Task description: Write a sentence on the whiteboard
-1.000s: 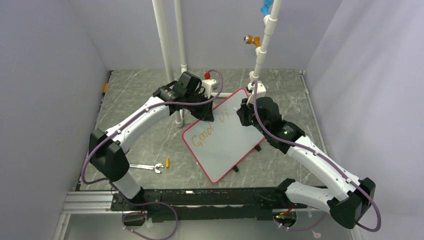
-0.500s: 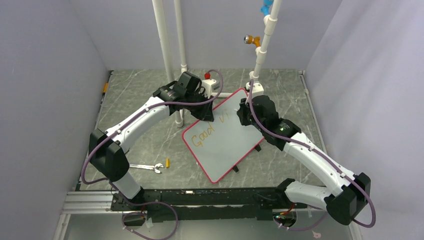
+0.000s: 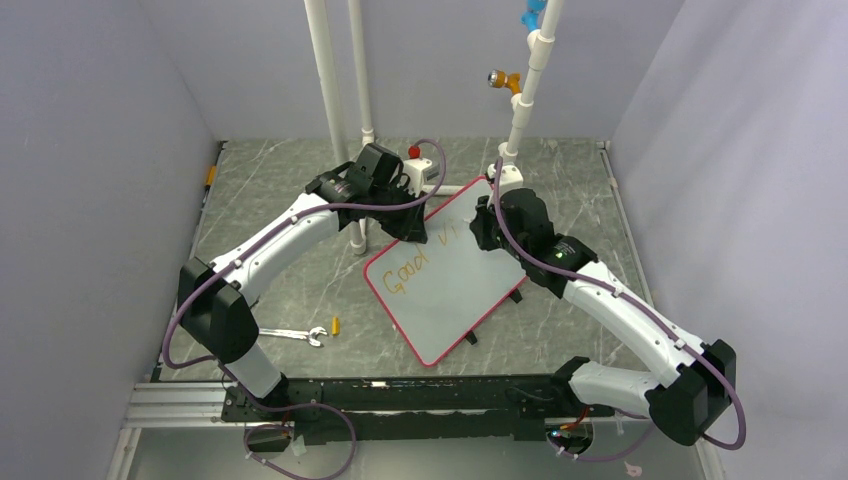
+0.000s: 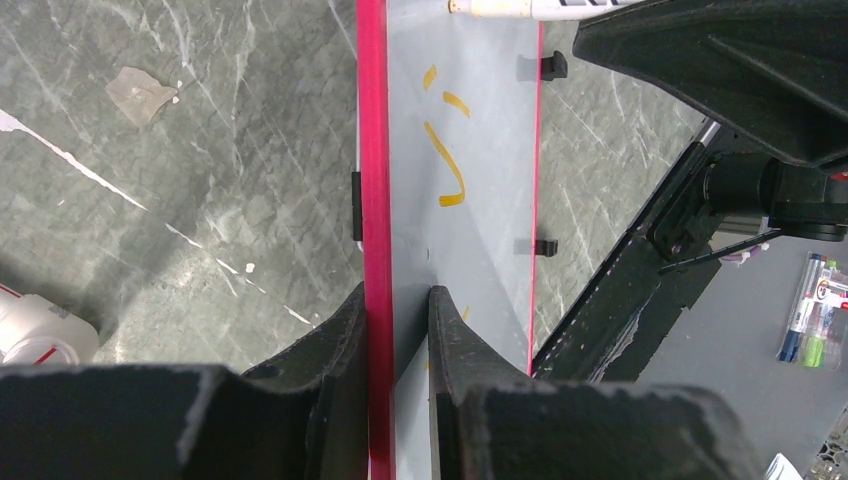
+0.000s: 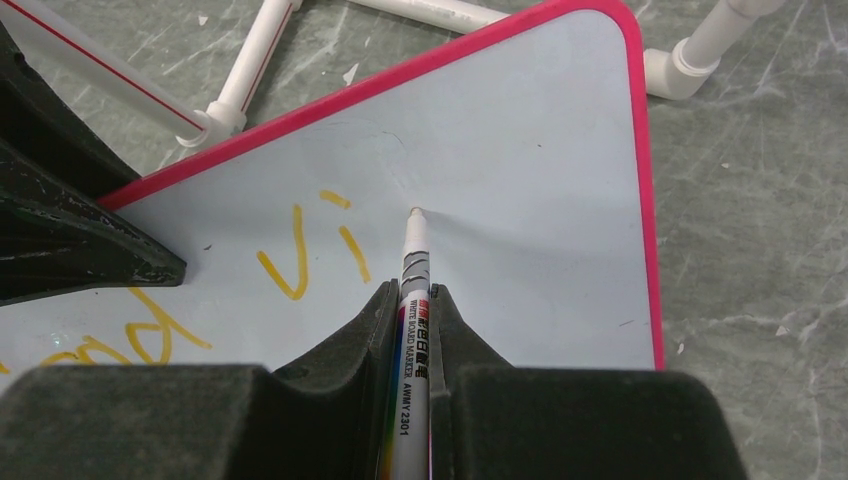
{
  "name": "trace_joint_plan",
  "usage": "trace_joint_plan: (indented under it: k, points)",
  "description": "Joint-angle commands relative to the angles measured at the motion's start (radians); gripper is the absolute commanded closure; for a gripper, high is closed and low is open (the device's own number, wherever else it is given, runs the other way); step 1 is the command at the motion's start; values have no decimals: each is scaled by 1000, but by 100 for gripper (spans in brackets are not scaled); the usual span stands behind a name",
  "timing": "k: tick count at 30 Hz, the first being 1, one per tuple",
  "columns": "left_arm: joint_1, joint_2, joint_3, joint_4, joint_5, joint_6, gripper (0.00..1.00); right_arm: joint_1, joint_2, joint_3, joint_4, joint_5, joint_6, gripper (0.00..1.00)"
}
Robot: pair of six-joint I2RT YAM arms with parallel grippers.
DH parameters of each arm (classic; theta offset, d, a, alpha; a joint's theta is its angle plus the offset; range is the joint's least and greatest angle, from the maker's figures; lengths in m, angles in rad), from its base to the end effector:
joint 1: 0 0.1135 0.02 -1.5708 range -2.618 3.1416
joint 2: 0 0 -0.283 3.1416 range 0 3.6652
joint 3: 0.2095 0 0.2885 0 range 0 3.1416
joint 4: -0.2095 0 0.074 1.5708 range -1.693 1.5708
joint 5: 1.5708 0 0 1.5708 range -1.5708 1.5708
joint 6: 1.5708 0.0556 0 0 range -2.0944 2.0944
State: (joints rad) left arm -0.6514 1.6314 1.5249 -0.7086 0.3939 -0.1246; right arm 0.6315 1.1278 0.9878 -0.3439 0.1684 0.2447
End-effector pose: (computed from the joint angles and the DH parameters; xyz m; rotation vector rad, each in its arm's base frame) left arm 0.3132 -0.2656 0.3344 0.8291 2.3256 -0.8242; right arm 0.2481 0.1699 0.3293 -0.2936 2.0470 0.3714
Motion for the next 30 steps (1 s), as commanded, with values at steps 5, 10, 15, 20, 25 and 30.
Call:
trace_joint_plan:
  k: [5,10,15,20,25,30]
  points:
    - [-10,-20,-9,-17,-81,97,100,-1,-13,-22,62,-85,5,100]
    - [-11,-19,-10,-17,-82,96,100,-1,-24,-37,50,-93,10,100]
    - [-11,-19,-10,-17,-81,96,100,-1,-39,-69,42,-114,19,100]
    - [-11,-18,-9,-17,-80,96,100,-1,-58,-91,27,-99,29,100]
    - [-11,-19,-9,-18,-78,94,100,-1,-49,-77,11,-47,33,100]
    - [-10,-22,-11,-17,-78,94,100,-2,-9,-24,2,-9,31,100]
